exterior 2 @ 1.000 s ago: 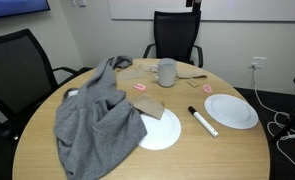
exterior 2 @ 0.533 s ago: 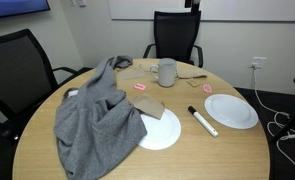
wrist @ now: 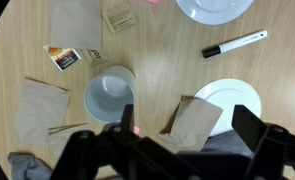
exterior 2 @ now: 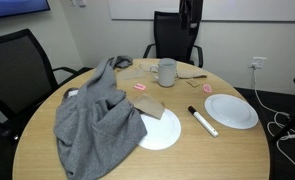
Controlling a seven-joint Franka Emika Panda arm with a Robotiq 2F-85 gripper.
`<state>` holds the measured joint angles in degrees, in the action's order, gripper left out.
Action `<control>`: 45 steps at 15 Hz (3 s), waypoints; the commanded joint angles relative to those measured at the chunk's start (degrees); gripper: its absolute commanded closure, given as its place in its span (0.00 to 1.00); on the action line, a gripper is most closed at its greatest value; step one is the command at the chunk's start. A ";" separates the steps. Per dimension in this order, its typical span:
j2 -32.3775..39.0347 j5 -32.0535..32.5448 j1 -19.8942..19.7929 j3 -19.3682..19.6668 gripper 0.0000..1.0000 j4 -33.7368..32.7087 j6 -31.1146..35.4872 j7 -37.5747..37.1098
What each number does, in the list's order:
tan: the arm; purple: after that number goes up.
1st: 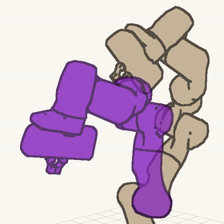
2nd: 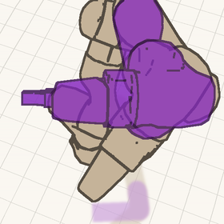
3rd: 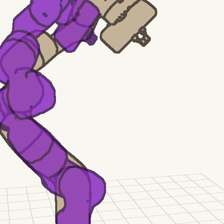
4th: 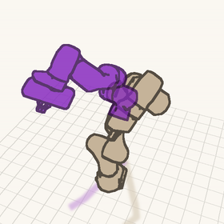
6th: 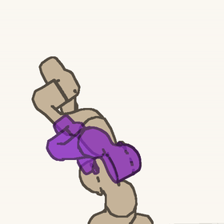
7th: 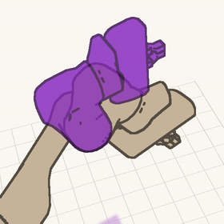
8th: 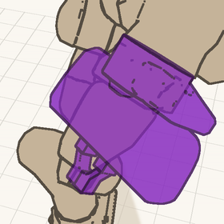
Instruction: Move the white mug to the left side of the table
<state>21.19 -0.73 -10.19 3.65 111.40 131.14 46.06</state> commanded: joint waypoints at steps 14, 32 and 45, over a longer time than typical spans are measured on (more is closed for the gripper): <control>12.15 0.74 -4.23 -2.10 0.00 -2.76 14.04 6.12; 26.98 5.00 -1.95 -2.90 0.00 -18.51 10.86 1.30; 29.88 4.92 -2.24 -3.41 0.99 -21.83 9.85 -0.70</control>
<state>50.73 3.06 -12.25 0.55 91.26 143.12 47.73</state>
